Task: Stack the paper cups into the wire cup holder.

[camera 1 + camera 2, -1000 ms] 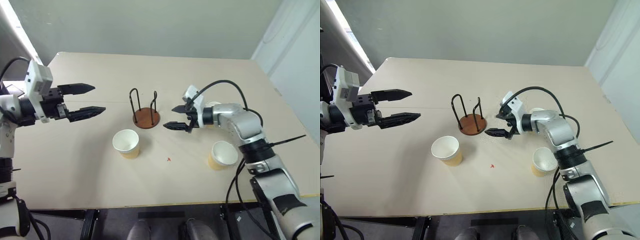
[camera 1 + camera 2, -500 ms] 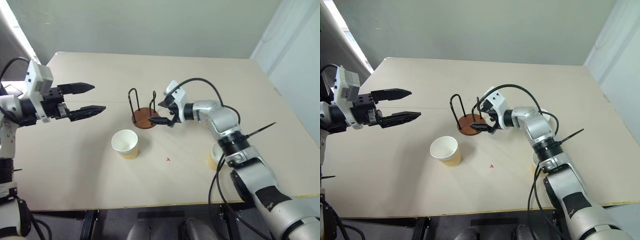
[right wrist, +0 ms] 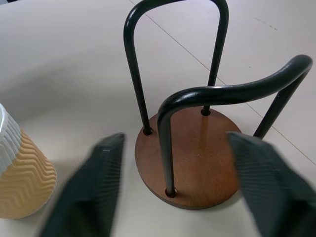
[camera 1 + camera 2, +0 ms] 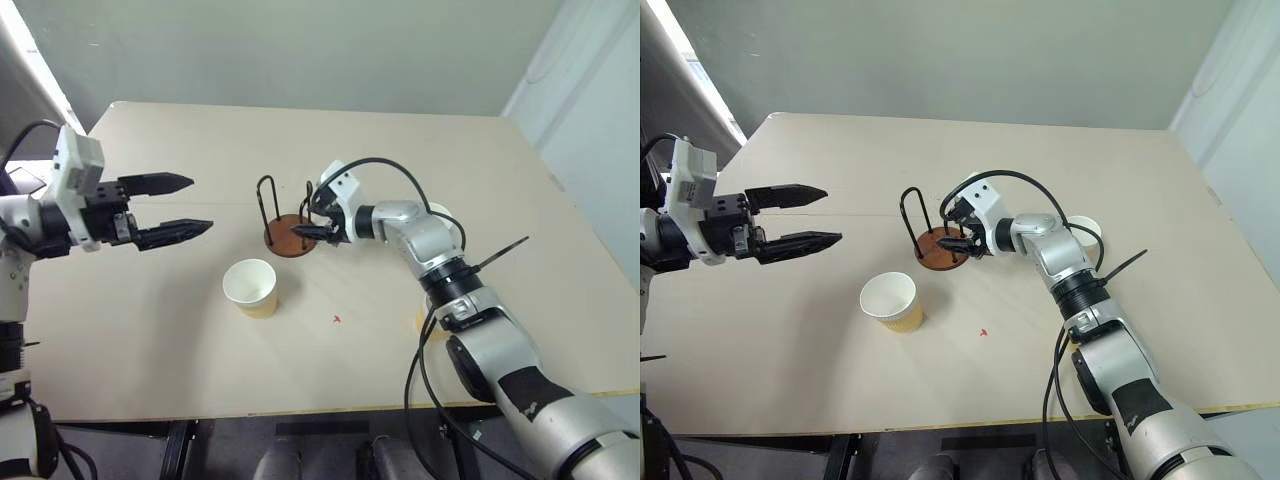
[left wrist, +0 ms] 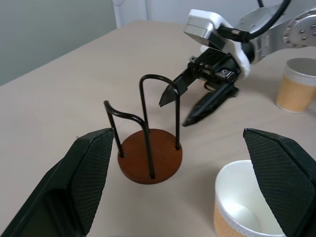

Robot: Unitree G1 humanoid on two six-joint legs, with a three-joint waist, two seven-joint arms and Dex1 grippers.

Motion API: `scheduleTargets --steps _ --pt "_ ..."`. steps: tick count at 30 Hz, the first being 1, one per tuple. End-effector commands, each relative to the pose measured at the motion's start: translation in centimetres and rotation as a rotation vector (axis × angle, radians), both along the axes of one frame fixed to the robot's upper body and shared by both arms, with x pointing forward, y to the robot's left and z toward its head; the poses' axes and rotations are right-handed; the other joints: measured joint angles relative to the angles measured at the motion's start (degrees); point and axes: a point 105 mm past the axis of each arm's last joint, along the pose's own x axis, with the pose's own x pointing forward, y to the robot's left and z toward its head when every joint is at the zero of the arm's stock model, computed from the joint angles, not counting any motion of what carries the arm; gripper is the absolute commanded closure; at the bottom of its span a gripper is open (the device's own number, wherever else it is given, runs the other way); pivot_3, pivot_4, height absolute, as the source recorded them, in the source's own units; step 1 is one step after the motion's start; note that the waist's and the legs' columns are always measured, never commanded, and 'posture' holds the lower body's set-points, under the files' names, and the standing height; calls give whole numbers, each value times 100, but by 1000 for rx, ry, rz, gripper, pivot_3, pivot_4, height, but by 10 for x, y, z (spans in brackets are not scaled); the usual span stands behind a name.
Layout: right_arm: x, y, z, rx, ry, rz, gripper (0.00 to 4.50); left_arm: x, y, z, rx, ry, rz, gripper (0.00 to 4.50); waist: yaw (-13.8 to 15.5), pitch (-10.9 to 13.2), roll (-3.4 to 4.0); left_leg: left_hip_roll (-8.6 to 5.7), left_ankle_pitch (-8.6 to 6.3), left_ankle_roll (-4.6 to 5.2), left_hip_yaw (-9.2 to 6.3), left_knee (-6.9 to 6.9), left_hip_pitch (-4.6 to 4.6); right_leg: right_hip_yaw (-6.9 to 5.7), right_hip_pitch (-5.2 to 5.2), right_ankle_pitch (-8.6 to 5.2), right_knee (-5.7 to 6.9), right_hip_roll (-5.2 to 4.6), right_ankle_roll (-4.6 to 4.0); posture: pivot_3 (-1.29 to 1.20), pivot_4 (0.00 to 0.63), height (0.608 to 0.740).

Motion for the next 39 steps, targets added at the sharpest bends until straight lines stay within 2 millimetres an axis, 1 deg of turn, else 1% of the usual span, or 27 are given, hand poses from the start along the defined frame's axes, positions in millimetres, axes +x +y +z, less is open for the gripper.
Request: scheduleTargets --steps 1,5,6,13,19,22,28,31,33,39 --pt "2 3 20 35 -59 -3 2787 -6 2 16 12 -44 -13 0 0 0 0 0 0 0 0 0 0 0 0 0 0 0 0 0 150 740" --pt "2 3 19 38 -52 -13 4230 -5 2 18 16 -44 -17 0 -1 0 0 0 0 0 0 0 0 0 0 0 0 0 0 0 150 740" --pt "2 3 19 40 -49 -15 4483 -5 1 19 17 -43 -19 0 -1 0 0 0 0 0 0 0 0 0 0 0 0 0 0 0 150 740" --pt "-2 2 17 46 -29 -3 4483 -7 0 18 20 -24 -28 0 -2 0 0 0 0 0 0 0 0 0 0 0 0 0 0 0 150 740" --pt "-25 -12 30 21 -30 95 4483 -14 -8 12 48 24 -78 0 5 0 0 -1 0 -1 -2 9 -13 -5 -1 0 -3 -1 0 0 150 740" --pt "-47 -25 42 -1 -49 147 4483 -16 -14 8 59 34 -103 0 8 0 0 -1 1 -2 -3 11 -16 -6 -1 0 -4 -1 0 0 150 740" --pt "-70 -50 52 -21 -39 138 4483 -17 -22 6 53 36 -131 0 -5 -1 0 2 3 -6 -2 15 -12 -5 -1 1 0 1 2 0 150 740" --pt "-80 -61 51 -37 -24 128 4483 -17 -26 6 53 40 -149 0 -5 -1 -1 1 4 -6 -3 18 -12 -5 0 2 1 1 4 0 150 740" --pt "-84 -67 47 -56 -13 118 4483 -17 -28 6 51 45 -160 0 -6 -2 -1 1 4 -6 -3 20 -12 -4 1 3 0 1 6 0 150 740" --pt "-96 -78 35 -97 20 109 4483 -15 -31 4 54 54 -173 0 -5 -2 -2 1 4 -6 -4 21 -11 -3 0 5 -1 2 9 0 150 740"
